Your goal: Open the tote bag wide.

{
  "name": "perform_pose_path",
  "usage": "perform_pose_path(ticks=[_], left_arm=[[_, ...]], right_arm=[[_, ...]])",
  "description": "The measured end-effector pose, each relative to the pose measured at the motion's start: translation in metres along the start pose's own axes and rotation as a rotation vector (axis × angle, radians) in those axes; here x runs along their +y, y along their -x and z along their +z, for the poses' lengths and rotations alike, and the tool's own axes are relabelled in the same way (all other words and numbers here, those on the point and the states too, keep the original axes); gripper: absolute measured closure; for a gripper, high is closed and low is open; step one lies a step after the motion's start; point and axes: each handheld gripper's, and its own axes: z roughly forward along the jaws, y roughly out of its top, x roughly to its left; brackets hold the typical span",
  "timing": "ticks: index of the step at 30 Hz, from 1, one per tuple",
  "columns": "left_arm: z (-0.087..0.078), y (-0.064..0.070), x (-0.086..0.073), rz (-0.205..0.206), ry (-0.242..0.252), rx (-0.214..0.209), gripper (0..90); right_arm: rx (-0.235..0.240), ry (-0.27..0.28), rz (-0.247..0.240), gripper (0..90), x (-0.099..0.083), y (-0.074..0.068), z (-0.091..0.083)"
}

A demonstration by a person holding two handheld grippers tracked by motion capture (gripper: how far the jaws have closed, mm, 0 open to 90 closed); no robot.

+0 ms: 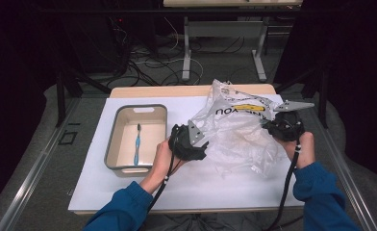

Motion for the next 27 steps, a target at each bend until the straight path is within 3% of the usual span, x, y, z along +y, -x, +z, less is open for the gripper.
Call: perform_pose_path(ticks=[5,10,14,17,22,27], left_arm=[[0.007,0.012,-0.008,0.037,-0.084,-0.024,16.6],[0.016,0.014,-0.011,0.044,-0.105,0.001,18.8],[0.02,0.008,-0.009,0.043,-0.103,-0.012,49.1],[0.021,0.002,-0.008,0.032,-0.064,0.001,67.2],[0.015,-0.008,-0.002,0.007,-0.004,0.035,83.9],[0.007,-0.02,0.001,-0.032,0.057,0.069,88.4]], right_arm=[[-0.007,0.002,0.0,90.0,0.0,0.0,0.0],[-0.011,0.005,0.001,90.0,0.001,0.0,0.001],[-0.005,-0.001,-0.008,90.0,0.001,0.0,0.002],[-0.002,-0.009,-0.009,90.0,0.002,-0.001,0.002],[0.007,-0.021,-0.013,90.0,0.003,-0.001,-0.001],[0.014,-0.042,-0.025,90.0,0.005,-0.002,-0.005]])
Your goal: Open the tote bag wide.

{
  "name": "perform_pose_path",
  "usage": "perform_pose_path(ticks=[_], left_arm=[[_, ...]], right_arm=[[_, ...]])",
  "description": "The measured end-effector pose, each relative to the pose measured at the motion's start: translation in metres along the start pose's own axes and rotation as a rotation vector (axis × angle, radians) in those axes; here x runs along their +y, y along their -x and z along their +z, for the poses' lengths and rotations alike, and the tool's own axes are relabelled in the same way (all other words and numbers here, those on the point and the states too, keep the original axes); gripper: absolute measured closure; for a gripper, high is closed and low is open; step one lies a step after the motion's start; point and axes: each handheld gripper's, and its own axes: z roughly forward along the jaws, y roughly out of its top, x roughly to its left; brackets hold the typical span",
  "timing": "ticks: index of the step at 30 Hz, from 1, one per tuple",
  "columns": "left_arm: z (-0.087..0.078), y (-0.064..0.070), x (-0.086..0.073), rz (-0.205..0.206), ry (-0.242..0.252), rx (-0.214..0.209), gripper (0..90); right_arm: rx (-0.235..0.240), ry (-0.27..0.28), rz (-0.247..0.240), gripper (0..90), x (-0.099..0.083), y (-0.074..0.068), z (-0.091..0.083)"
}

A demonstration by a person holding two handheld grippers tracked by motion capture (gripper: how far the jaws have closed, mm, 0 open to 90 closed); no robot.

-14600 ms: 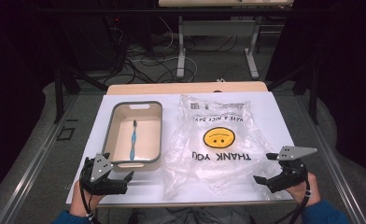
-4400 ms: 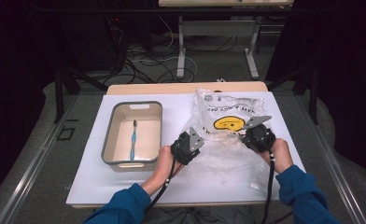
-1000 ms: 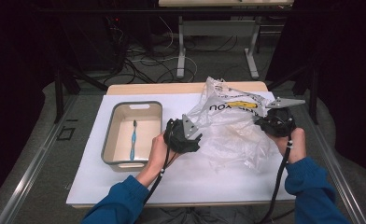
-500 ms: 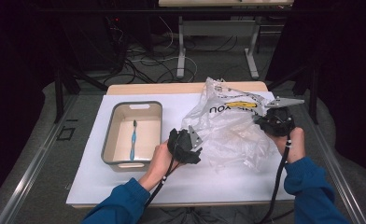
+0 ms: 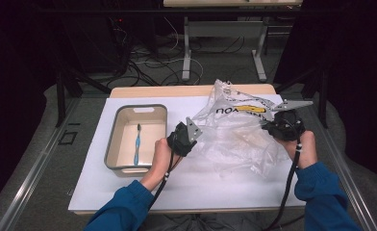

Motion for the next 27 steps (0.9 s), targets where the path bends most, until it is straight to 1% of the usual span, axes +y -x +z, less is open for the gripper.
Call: perform_pose_path(ticks=[1,2,5,7,8,10,11,12,14,15,16,18,19,21,22,25,26,27], left_arm=[[-0.001,-0.001,0.0,-0.018,0.015,0.011,88.5],[-0.001,-0.004,0.001,-0.017,0.024,0.014,88.6],[-0.001,-0.007,0.003,-0.035,0.042,0.026,88.7],[0.001,-0.009,0.005,-0.044,0.052,0.029,88.8],[0.002,-0.009,0.005,-0.046,0.051,0.026,88.8],[0.003,-0.01,0.005,-0.044,0.059,0.028,88.9],[0.003,-0.01,0.006,-0.041,0.057,0.025,88.9],[0.004,-0.01,0.006,-0.041,0.059,0.027,88.9],[0.005,-0.009,0.006,-0.047,0.06,0.024,88.9],[0.005,-0.009,0.006,-0.039,0.06,0.023,88.9],[0.006,-0.009,0.007,-0.038,0.063,0.023,88.9],[0.007,-0.008,0.007,-0.04,0.064,0.019,88.9],[0.008,-0.008,0.007,-0.035,0.065,0.019,88.9],[0.008,-0.008,0.007,-0.036,0.066,0.014,88.9],[0.009,-0.008,0.007,-0.037,0.066,0.014,88.8],[0.009,-0.011,0.006,-0.045,0.063,0.013,88.8],[0.01,-0.012,0.006,-0.047,0.062,0.013,88.8],[0.01,-0.014,0.006,-0.051,0.057,0.013,88.6]], right_arm=[[0.004,-0.007,0.003,90.0,0.001,0.0,-0.001],[0.01,-0.011,0.006,90.0,0.001,-0.001,-0.003],[0.007,-0.013,-0.01,89.0,0.003,-0.003,-0.004],[-0.007,-0.027,-0.015,87.8,0.002,-0.004,0.0],[-0.006,-0.041,-0.008,86.1,0.0,-0.004,0.003],[-0.008,-0.06,-0.014,82.3,-0.002,-0.002,0.01],[-0.005,-0.065,-0.023,78.3,-0.004,-0.002,0.013],[-0.013,-0.071,-0.028,72.2,-0.004,-0.003,0.016],[0.0,-0.08,-0.048,60.9,-0.004,-0.005,0.022],[-0.005,-0.085,-0.054,53.6,-0.004,-0.007,0.025],[-0.003,-0.093,-0.071,48.1,-0.003,-0.009,0.028],[0.016,-0.104,-0.094,41.2,-0.002,-0.014,0.035],[0.013,-0.114,-0.111,40.0,-0.001,-0.016,0.038],[0.006,-0.132,-0.14,41.0,0.0,-0.019,0.046],[0.015,-0.142,-0.143,44.3,0.001,-0.02,0.05],[0.025,-0.156,-0.157,63.3,0.0,-0.02,0.06],[0.026,-0.156,-0.161,69.6,0.0,-0.019,0.06],[0.03,-0.149,-0.152,75.6,0.001,-0.019,0.061]])
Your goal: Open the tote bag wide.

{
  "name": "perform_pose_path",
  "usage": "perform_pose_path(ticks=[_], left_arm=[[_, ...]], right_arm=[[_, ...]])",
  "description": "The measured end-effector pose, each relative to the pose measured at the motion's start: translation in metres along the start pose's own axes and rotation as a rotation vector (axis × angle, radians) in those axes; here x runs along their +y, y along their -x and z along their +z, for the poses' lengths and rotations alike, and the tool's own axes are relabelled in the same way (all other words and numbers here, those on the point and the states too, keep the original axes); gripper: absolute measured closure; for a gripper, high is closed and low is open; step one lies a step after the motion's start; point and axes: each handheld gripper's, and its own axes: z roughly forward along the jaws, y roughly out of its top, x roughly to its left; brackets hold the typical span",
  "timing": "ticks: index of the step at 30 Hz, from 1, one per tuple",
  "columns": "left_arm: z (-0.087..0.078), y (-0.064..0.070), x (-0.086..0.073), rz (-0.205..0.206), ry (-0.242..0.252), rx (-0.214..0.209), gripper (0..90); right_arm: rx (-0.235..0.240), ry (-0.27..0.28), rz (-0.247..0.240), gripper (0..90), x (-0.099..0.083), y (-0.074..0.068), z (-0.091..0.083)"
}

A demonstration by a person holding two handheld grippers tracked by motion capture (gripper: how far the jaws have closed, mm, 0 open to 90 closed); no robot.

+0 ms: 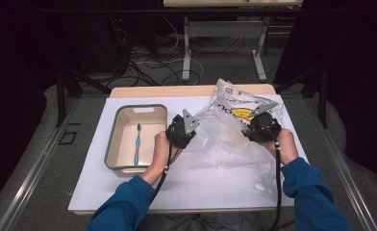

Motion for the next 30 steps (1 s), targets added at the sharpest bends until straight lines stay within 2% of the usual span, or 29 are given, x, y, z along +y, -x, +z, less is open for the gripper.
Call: perform_pose_path(ticks=[2,3,8,14,17,21,22,26,30], left_arm=[[0.001,-0.002,-0.001,-0.006,-0.005,0.0,88.2],[0.002,-0.003,-0.001,-0.005,-0.009,0.002,88.0],[0.003,-0.006,-0.002,-0.007,-0.011,0.017,87.9],[0.001,-0.008,0.0,-0.01,0.0,0.033,87.9],[0.003,-0.009,0.0,-0.01,0.007,0.048,87.3],[0.005,-0.012,-0.002,-0.017,0.003,0.057,85.0],[0.005,-0.012,-0.002,-0.017,0.0,0.058,84.5],[0.008,-0.012,-0.004,-0.012,-0.02,0.052,81.1],[0.008,-0.01,-0.004,0.012,-0.054,0.028,68.4]], right_arm=[[-0.01,0.013,0.007,87.0,0.001,0.0,-0.001],[-0.017,0.028,0.016,89.7,0.002,0.0,-0.002],[-0.057,0.1,0.012,90.0,0.007,-0.002,-0.015],[-0.045,0.157,0.021,90.0,0.016,-0.009,-0.039],[-0.032,0.153,0.023,90.0,0.017,-0.011,-0.042],[-0.025,0.128,0.049,90.0,0.013,-0.007,-0.03],[-0.011,0.126,0.053,90.0,0.012,-0.005,-0.027],[-0.011,0.141,0.068,90.0,0.013,-0.005,-0.03],[-0.013,0.145,0.076,90.0,0.013,-0.004,-0.03]])
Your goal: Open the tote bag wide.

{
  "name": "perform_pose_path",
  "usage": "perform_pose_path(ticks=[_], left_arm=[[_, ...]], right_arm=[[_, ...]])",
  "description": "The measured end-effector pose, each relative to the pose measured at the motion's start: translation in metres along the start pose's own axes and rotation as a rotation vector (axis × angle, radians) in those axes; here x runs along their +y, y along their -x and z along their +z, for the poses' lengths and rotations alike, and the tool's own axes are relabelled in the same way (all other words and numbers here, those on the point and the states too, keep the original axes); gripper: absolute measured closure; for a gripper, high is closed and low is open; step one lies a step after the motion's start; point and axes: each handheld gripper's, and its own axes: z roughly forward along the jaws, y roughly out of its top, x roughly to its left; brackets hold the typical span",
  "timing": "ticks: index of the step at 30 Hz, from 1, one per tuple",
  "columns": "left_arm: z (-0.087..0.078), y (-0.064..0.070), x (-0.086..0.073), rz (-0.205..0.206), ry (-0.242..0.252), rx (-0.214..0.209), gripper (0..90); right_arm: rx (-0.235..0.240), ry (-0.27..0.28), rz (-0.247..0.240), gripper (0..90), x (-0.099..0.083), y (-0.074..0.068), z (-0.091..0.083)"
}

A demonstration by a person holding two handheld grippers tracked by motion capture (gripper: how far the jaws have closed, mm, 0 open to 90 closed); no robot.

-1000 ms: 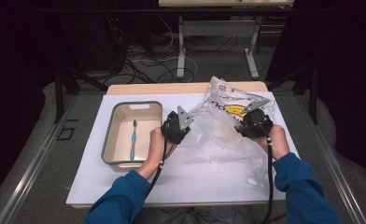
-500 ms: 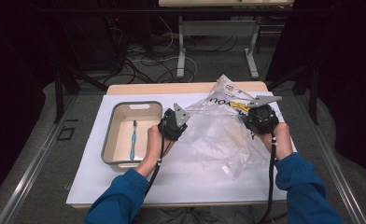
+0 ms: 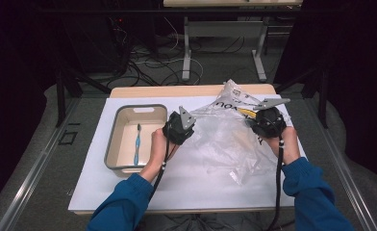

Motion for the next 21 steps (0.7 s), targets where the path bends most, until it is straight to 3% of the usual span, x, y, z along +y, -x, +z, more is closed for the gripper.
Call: perform_pose_path(ticks=[6,12,17,21], left_arm=[[-0.002,0.003,-0.003,0.035,-0.055,-0.023,44.9],[-0.008,0.005,-0.008,0.07,-0.083,-0.041,28.0],[-0.012,0.008,-0.013,0.077,-0.103,-0.056,23.8],[-0.013,0.009,-0.017,0.061,-0.134,-0.05,25.4]], right_arm=[[0.011,-0.003,0.029,90.0,-0.001,0.005,0.008],[0.007,-0.009,0.044,90.0,0.0,0.007,0.014],[0.006,-0.009,0.05,90.0,0.002,0.006,0.018],[0.003,-0.005,0.053,90.0,0.002,0.006,0.018]])
